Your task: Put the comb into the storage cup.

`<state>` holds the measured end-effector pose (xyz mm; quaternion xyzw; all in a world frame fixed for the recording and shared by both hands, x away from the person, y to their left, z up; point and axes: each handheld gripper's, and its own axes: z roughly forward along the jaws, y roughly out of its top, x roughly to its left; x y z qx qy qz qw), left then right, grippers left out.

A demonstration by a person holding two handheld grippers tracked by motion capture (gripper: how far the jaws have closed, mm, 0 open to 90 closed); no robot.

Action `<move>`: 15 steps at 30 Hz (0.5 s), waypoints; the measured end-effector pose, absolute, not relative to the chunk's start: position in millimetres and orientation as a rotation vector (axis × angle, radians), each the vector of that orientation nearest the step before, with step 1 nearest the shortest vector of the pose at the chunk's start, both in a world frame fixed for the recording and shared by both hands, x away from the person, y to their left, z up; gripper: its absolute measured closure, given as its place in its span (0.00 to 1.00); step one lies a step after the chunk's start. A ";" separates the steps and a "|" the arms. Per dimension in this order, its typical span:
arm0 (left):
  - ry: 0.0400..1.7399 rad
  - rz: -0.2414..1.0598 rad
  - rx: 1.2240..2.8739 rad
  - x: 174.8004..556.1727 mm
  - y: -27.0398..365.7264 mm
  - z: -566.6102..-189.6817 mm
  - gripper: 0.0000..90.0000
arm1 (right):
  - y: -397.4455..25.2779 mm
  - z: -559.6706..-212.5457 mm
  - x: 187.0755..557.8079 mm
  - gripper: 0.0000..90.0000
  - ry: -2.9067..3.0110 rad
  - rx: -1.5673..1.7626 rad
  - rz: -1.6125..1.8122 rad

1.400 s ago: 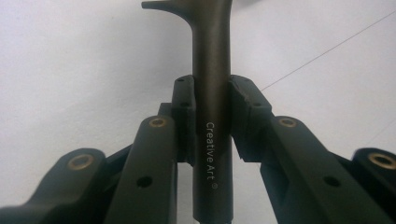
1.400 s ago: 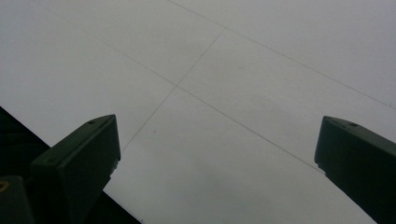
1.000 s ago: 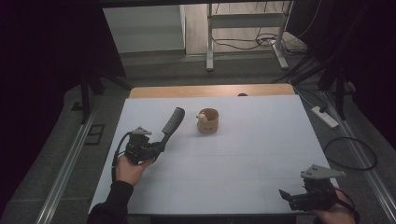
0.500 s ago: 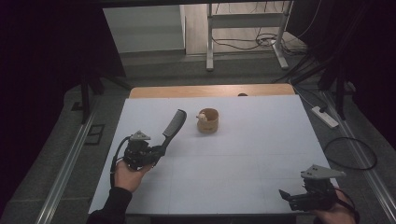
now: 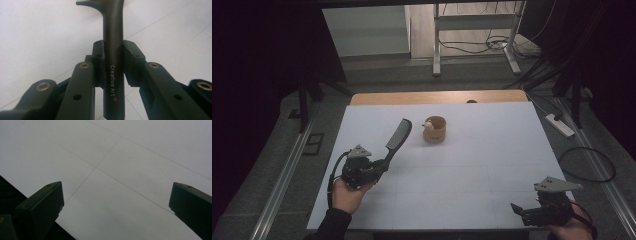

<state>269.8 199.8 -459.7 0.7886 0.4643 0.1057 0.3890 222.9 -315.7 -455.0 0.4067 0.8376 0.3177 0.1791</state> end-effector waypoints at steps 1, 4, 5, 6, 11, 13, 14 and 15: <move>1.177 0.270 2.002 267.8 200.0 -459.1 0.80 | -315.7 -455.0 222.9 0.00 2.368 1.150 0.899; 1.172 0.269 1.986 261.9 199.9 -458.0 0.80 | -315.8 -454.9 223.0 0.00 2.370 1.149 0.902; 1.171 0.266 1.984 260.6 199.8 -457.7 0.80 | -315.7 -454.9 223.0 0.00 2.370 1.149 0.902; 1.167 0.266 1.984 259.0 199.7 -457.5 0.80 | -315.7 -454.8 222.9 0.00 2.370 1.149 0.904; 1.154 0.276 1.978 249.9 197.6 -455.6 0.80 | -316.0 -454.3 222.2 0.00 2.370 1.140 0.914; 1.149 0.280 1.974 246.5 197.4 -454.9 0.80 | -316.1 -454.1 222.0 0.00 2.369 1.137 0.917; 1.149 0.281 1.968 245.2 197.1 -454.9 0.80 | -316.0 -454.1 221.8 0.00 2.369 1.133 0.919; 1.148 0.283 1.967 243.6 197.0 -454.6 0.80 | -315.9 -454.0 221.7 0.00 2.370 1.130 0.921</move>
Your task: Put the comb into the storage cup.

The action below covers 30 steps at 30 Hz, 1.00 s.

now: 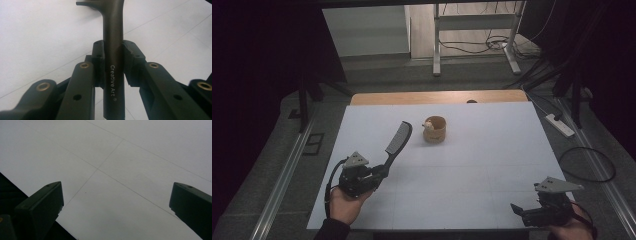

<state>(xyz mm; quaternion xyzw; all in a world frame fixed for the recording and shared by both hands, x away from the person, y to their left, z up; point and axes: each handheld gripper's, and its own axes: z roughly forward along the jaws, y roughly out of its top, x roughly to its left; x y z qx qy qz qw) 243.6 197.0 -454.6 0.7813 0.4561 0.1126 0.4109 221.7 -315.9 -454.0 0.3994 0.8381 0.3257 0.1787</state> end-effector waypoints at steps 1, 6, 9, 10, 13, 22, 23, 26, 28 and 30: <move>1.148 0.286 1.965 241.6 196.8 -454.3 0.80 | -315.7 -453.9 221.4 0.00 2.370 1.123 0.923; 1.147 0.298 1.951 234.2 197.3 -453.1 0.80 | -315.6 -453.4 220.4 0.00 2.373 1.105 0.934; 1.145 0.300 1.944 230.2 197.4 -453.0 0.80 | -315.6 -453.2 220.3 0.00 2.374 1.097 0.939; 1.145 0.301 1.942 228.6 197.2 -452.9 0.80 | -315.7 -453.1 220.3 0.00 2.376 1.095 0.941; 1.141 0.309 1.943 223.9 196.6 -452.1 0.80 | -315.8 -452.8 220.1 0.00 2.377 1.088 0.951; 1.129 0.335 1.926 207.3 196.3 -449.6 0.80 | -316.3 -450.3 220.3 0.00 2.365 1.064 1.037; 1.128 0.336 1.924 205.0 196.2 -449.6 0.80 | -316.3 -450.1 220.4 0.00 2.365 1.064 1.043; 1.126 0.349 1.921 199.1 195.3 -449.0 0.80 | -315.9 -448.7 221.3 0.00 2.379 1.062 1.069; 1.122 0.355 1.921 195.9 194.6 -448.7 0.80 | -314.8 -448.2 221.3 0.00 2.380 1.052 1.074; 1.120 0.358 1.919 193.8 193.8 -448.7 0.80 | -313.5 -447.1 221.7 0.00 2.381 1.036 1.086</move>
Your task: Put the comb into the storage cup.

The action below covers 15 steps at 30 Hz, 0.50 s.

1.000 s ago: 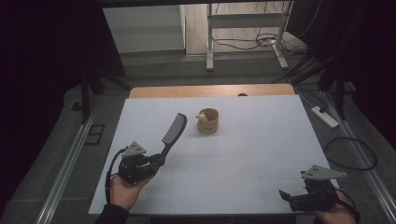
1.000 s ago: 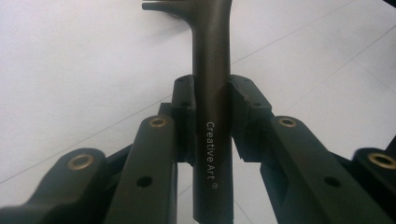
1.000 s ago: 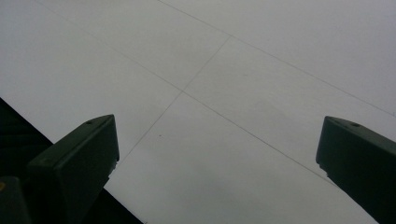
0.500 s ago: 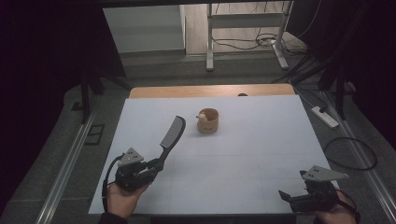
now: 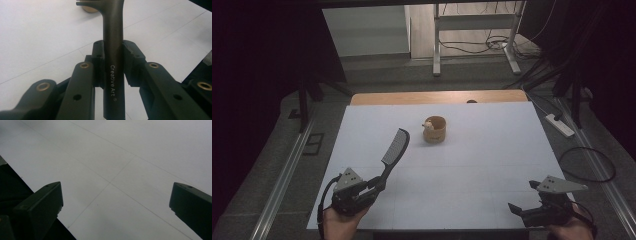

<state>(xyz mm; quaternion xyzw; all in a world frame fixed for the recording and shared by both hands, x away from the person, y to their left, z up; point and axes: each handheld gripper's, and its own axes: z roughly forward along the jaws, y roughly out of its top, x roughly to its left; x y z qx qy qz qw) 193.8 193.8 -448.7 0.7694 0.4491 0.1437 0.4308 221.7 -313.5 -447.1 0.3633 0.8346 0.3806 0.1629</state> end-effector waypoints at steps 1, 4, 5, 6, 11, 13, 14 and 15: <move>1.116 0.358 1.920 193.3 193.3 -448.8 0.80 | -313.1 -446.7 221.9 0.00 2.380 1.032 1.091; 1.109 0.360 1.928 194.4 191.0 -449.4 0.80 | -311.6 -444.9 223.0 0.00 2.373 1.017 1.112; 1.104 0.359 1.931 195.4 189.8 -449.7 0.80 | -311.1 -444.2 223.6 0.00 2.370 1.012 1.117; 1.101 0.362 1.933 195.9 188.6 -449.8 0.80 | -310.3 -443.3 224.6 0.00 2.369 1.007 1.124; 1.078 0.371 1.943 198.6 183.1 -449.7 0.80 | -306.4 -439.7 229.8 0.00 2.376 0.999 1.182; 1.073 0.366 1.947 200.0 180.4 -450.2 0.80 | -302.9 -438.1 231.9 0.00 2.397 0.973 1.174; 1.068 0.368 1.952 201.0 178.7 -450.4 0.80 | -301.5 -437.6 232.4 0.00 2.400 0.967 1.175; 1.064 0.365 1.953 201.6 177.4 -450.4 0.80 | -299.4 -437.1 233.3 0.00 2.402 0.966 1.193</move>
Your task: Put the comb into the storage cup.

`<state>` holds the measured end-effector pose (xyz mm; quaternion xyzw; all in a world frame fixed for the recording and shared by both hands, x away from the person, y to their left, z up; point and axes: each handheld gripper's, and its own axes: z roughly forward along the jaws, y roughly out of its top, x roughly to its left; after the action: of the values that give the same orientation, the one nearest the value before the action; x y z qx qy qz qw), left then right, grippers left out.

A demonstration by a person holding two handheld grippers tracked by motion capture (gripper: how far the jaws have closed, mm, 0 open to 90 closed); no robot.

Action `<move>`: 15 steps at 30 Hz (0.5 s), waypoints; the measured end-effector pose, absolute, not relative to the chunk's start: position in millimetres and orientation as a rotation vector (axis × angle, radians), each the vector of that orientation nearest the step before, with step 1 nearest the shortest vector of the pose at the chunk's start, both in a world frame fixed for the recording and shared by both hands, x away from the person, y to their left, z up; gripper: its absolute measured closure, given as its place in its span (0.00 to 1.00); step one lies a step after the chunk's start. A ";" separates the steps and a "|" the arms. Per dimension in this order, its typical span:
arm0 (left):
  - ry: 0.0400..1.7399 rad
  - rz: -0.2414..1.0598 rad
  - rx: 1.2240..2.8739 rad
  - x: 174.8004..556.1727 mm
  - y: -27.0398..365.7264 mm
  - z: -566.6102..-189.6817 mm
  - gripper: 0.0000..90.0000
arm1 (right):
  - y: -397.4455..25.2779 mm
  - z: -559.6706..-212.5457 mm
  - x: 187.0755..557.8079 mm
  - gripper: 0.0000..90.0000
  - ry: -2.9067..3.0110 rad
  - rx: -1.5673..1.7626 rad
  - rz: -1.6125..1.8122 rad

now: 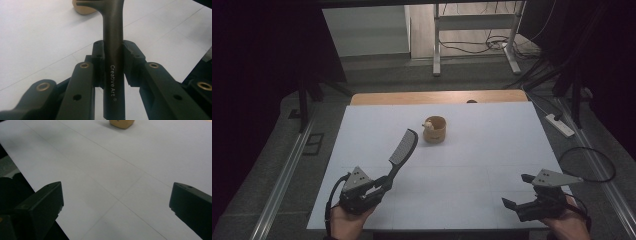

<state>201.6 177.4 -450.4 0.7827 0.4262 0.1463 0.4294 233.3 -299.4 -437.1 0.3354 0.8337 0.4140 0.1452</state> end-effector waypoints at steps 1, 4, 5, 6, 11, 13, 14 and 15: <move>1.059 0.361 1.954 202.3 176.1 -450.5 0.80 | -297.9 -436.8 234.5 0.00 2.406 0.963 1.200; 1.045 0.348 1.962 203.8 172.2 -451.9 0.80 | -293.8 -436.4 238.1 0.00 2.417 0.957 1.204; 1.043 0.345 1.964 204.1 171.1 -452.4 0.80 | -292.5 -436.1 239.4 0.00 2.419 0.956 1.206; 1.040 0.342 1.966 204.6 169.4 -453.0 0.80 | -291.8 -435.6 240.6 0.00 2.422 0.955 1.210; 1.021 0.332 1.968 206.4 163.0 -453.1 0.80 | -284.9 -431.3 247.1 0.00 2.426 0.963 1.284; 1.012 0.327 1.968 207.1 160.1 -453.3 0.80 | -281.3 -430.3 249.4 0.00 2.431 0.977 1.320; 1.007 0.325 1.970 207.4 158.8 -453.4 0.80 | -278.7 -430.2 250.4 0.00 2.437 0.978 1.321; 1.006 0.327 1.971 207.5 157.5 -453.5 0.80 | -276.8 -430.1 251.1 0.00 2.441 0.977 1.318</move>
<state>207.5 157.5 -453.5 0.7925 0.4043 0.1317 0.4371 251.1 -276.8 -430.1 0.3306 0.8257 0.4460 0.1002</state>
